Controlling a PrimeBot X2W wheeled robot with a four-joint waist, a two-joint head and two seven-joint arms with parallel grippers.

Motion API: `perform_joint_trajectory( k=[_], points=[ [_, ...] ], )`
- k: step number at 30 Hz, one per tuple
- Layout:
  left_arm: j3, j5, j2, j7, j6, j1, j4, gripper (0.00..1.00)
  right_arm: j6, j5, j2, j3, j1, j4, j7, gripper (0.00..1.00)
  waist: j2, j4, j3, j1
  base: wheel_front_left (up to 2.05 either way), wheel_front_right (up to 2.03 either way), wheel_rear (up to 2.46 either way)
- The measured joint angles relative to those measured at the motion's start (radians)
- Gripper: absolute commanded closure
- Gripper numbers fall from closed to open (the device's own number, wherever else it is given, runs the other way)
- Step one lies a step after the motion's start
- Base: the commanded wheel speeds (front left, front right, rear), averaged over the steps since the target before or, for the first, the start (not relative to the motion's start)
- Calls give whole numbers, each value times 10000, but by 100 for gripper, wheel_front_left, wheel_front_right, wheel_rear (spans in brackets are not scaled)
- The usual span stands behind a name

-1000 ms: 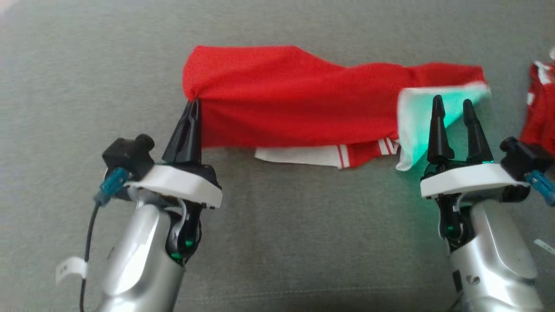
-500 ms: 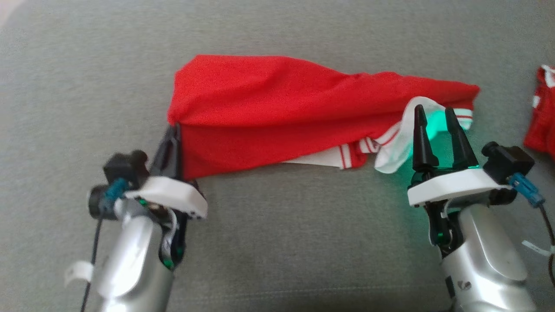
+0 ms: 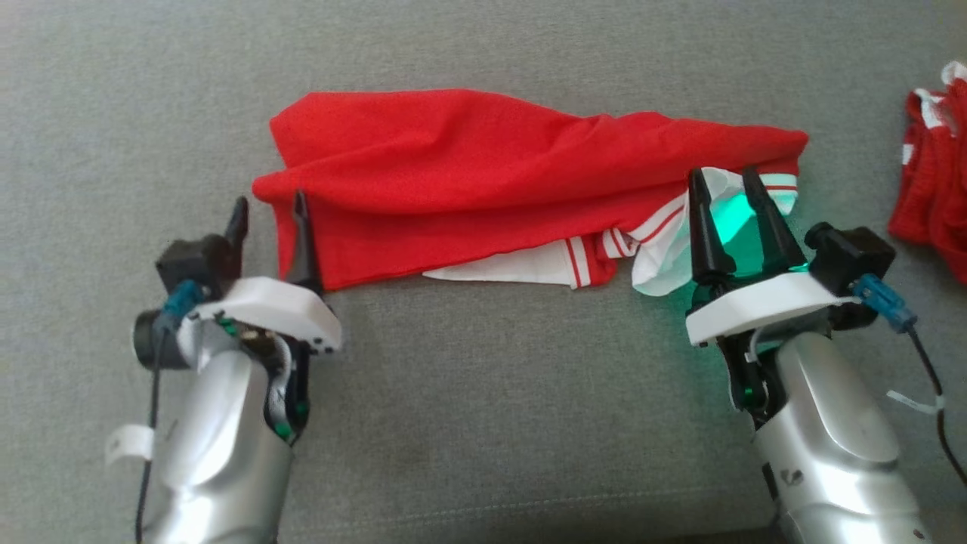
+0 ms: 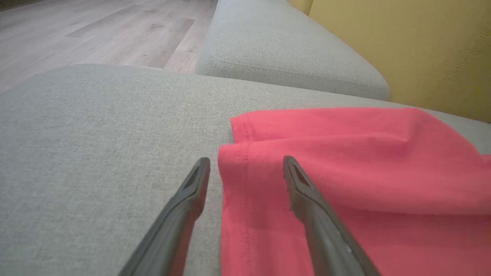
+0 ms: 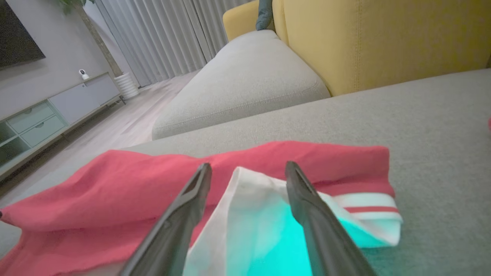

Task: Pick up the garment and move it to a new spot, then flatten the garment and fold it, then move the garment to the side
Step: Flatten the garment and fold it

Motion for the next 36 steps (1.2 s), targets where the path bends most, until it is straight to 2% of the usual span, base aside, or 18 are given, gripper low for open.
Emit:
perform_joint_trajectory(
  k=[1,6,10,11,12,13,18,23,30,36],
  points=[
    [-69,-17,-2,0,48,103,-65,0,0,-77,-2,-58,-2,102,0,100,0,43,-19,0,0,0,0],
    [-221,-272,0,0,245,695,-362,0,0,-142,0,-575,108,251,0,100,0,108,-266,-1,0,0,0],
    [-63,-360,2,0,343,1196,-587,0,0,-144,0,-991,796,79,0,100,0,50,-643,-1,0,0,0],
    [4,-360,4,0,349,1342,-617,0,0,-146,0,-1066,1035,69,0,90,0,30,-752,-1,0,0,0],
    [36,-360,6,0,399,1504,-648,0,0,-161,4,-1158,1297,52,0,39,0,14,-869,-1,0,0,0],
    [61,-360,6,0,431,1670,-673,0,0,-174,4,-1233,1553,33,0,0,0,2,-992,-1,0,0,0],
    [119,-324,8,0,529,2299,-848,0,0,-309,10,-1348,2423,-750,0,0,0,17,-1550,-1,0,0,0],
    [198,-38,10,0,598,2534,-1047,0,0,-794,10,-1003,2295,-1279,0,0,0,184,-1936,-1,0,0,0],
    [198,374,17,0,585,2767,-1058,0,0,-1273,13,-326,1654,-644,0,0,0,581,-2245,-1,0,0,0],
    [159,742,23,0,502,3004,-949,0,0,-1239,15,-378,1583,90,0,0,0,957,-2549,-1,0,0,0]
  ],
)
